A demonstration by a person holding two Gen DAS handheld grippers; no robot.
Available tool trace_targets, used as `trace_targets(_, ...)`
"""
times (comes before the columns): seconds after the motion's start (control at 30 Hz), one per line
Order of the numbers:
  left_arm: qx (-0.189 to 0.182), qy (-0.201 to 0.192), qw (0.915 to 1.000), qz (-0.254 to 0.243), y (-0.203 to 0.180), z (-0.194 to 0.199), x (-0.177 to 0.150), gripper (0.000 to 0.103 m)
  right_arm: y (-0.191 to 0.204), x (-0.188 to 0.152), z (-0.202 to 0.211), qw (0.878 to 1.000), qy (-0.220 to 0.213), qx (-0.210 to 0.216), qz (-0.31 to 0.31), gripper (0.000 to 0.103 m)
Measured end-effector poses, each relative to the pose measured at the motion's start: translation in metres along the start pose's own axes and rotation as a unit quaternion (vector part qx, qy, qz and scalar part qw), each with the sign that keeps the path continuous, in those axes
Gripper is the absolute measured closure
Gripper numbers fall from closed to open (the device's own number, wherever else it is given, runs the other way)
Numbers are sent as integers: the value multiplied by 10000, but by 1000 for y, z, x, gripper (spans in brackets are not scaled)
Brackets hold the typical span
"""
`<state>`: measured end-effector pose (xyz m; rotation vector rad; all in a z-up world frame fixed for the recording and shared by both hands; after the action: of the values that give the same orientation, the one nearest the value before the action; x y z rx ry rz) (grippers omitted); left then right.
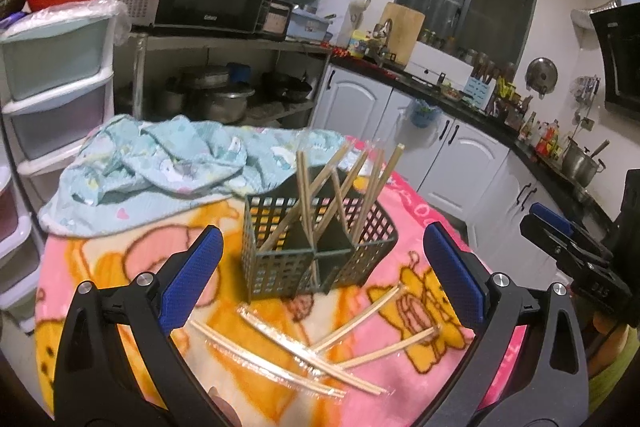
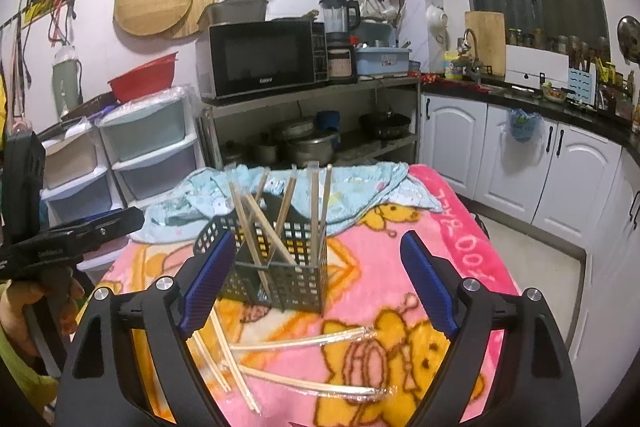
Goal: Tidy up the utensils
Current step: 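Withdraw both open grippers from the caddy toward the chopsticks on the blanket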
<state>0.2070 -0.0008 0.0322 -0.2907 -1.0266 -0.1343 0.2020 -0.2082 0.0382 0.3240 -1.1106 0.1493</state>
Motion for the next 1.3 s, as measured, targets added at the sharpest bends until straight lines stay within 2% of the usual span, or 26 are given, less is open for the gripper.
trace_targets(0.57, 350, 635, 9968, 341, 37, -15, -58, 11, -17, -71, -39, 9947, 997, -252, -19, 21)
trace_targets(1.3, 552, 1461, 9849, 748, 70, -50, -131, 11, -50, -143, -54, 9799, 1822, -733, -353, 21)
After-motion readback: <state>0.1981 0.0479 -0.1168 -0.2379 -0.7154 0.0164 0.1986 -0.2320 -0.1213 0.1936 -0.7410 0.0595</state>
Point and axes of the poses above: each gripper's, at about its wrist camera, not at the fingertips, and z roughly against the way its jaws point, y to its left, x to its top, the point moved 8 cm from there along -z, roughly the way its jaws point, and after that the axes turned 7 degrees about -z, right-handed, at the moved point
